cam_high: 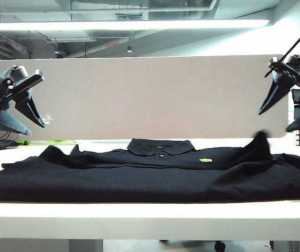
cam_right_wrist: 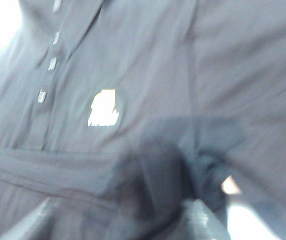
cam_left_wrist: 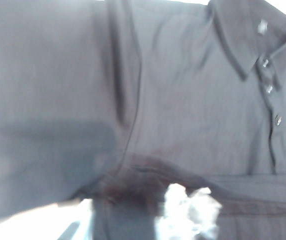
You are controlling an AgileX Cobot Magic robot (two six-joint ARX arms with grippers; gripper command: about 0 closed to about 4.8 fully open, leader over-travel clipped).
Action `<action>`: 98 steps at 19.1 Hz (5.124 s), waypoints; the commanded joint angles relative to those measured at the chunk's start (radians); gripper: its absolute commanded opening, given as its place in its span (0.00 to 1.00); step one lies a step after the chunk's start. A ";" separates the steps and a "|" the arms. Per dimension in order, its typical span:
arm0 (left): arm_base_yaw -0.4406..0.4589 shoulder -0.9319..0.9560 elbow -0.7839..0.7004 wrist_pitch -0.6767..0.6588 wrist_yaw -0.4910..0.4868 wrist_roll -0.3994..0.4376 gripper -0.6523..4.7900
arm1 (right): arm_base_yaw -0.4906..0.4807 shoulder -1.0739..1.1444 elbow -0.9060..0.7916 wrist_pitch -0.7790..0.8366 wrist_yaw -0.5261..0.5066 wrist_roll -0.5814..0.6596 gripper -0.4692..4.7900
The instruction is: Fold the bottom side of the T-shirt horizontally towards the center, about one-third of the way, then fold the sleeve back towards the center, creating a straight line along the edge of the T-shirt, and finally fold the bottom of the T-shirt up towards the top, creating a neat rectangle.
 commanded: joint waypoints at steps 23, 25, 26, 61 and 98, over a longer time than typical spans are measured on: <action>0.174 0.277 0.222 -0.102 0.011 0.057 0.42 | -0.201 0.291 0.209 -0.179 0.056 -0.033 0.67; 0.174 0.309 0.256 -0.117 0.012 0.060 0.42 | -0.201 0.316 0.221 -0.179 0.058 -0.032 0.67; 0.174 0.328 0.280 -0.130 0.015 0.063 0.48 | -0.201 0.329 0.231 -0.181 0.061 -0.032 0.67; -0.027 0.298 0.356 -0.056 0.122 0.282 0.11 | -0.050 0.267 0.287 -0.103 -0.068 -0.040 0.08; -0.222 -0.517 -0.334 -0.592 -0.075 0.100 0.57 | -0.100 -0.558 -0.381 -0.601 -0.182 -0.103 0.63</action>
